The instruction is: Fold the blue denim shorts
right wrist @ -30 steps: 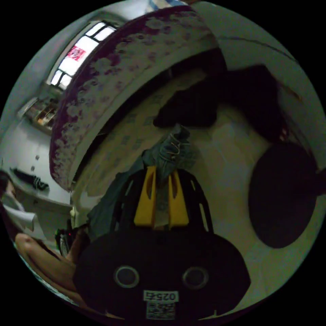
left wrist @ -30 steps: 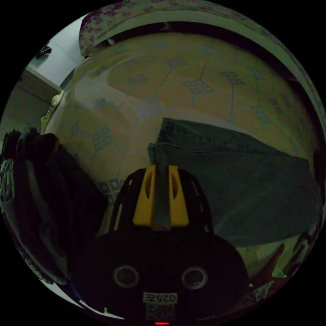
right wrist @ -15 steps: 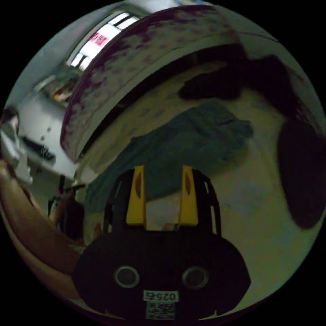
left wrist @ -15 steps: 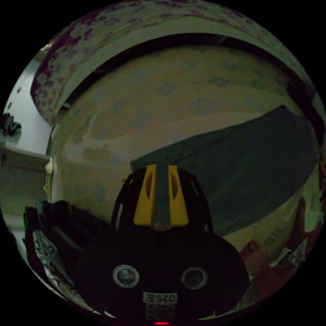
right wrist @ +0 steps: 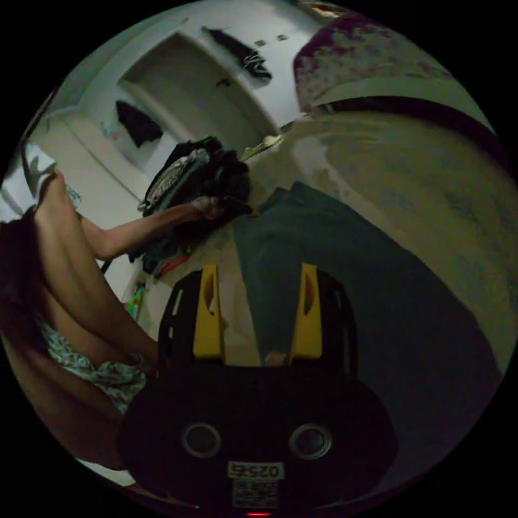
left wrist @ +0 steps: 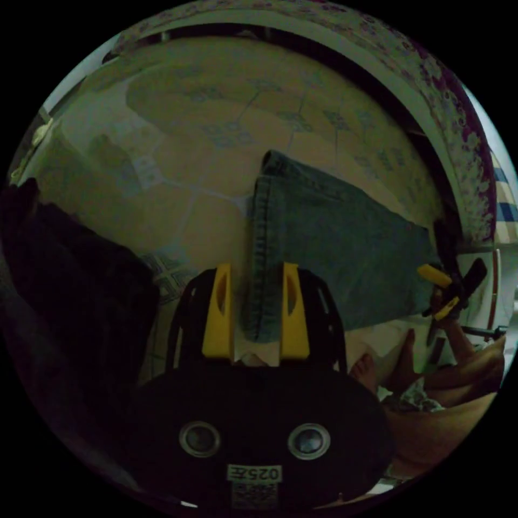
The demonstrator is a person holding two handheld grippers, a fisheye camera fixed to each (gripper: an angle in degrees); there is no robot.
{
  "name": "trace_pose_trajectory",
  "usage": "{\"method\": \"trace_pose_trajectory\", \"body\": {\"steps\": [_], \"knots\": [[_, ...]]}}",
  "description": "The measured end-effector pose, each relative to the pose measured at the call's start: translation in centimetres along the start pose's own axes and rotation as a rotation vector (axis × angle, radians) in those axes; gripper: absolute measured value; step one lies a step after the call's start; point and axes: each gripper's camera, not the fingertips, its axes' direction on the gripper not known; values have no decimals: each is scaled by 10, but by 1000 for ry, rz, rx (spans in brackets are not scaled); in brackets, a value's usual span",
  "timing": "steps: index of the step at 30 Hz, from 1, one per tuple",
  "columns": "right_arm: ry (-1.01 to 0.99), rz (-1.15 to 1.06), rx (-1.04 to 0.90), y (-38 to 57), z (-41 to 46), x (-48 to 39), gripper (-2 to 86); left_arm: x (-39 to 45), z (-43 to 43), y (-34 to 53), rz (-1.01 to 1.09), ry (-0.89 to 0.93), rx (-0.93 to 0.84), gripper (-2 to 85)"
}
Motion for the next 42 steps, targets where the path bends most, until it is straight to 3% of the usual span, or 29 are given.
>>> {"method": "trace_pose_trajectory", "body": {"steps": [3,8,16,19,23,27,30,34,37,42], "knots": [[-55,-117,-42,-31,58,-19,190,-19,11,-2,43,145,14,58],[-17,-328,-123,-93,116,-21,168,-16,0,4,153,-12,23,52],[121,-397,-559,-186,276,51,93,-74,-2,31,77,114,116,42],[60,-382,-571,-186,306,55,20,-97,-6,44,22,194,162,37],[37,-435,-578,-189,308,41,0,-113,-18,60,13,207,219,32],[141,-526,-514,-207,279,23,-7,-109,-57,66,58,158,295,24],[154,-507,-585,-222,292,41,-5,-109,-64,48,103,83,281,17],[131,-364,-729,-213,343,99,26,-138,-9,20,49,-60,141,21],[53,-263,-614,-222,327,116,94,-176,-23,38,-68,101,184,21],[1,-288,-546,-239,296,118,171,-199,-54,124,-244,190,199,72]]}}
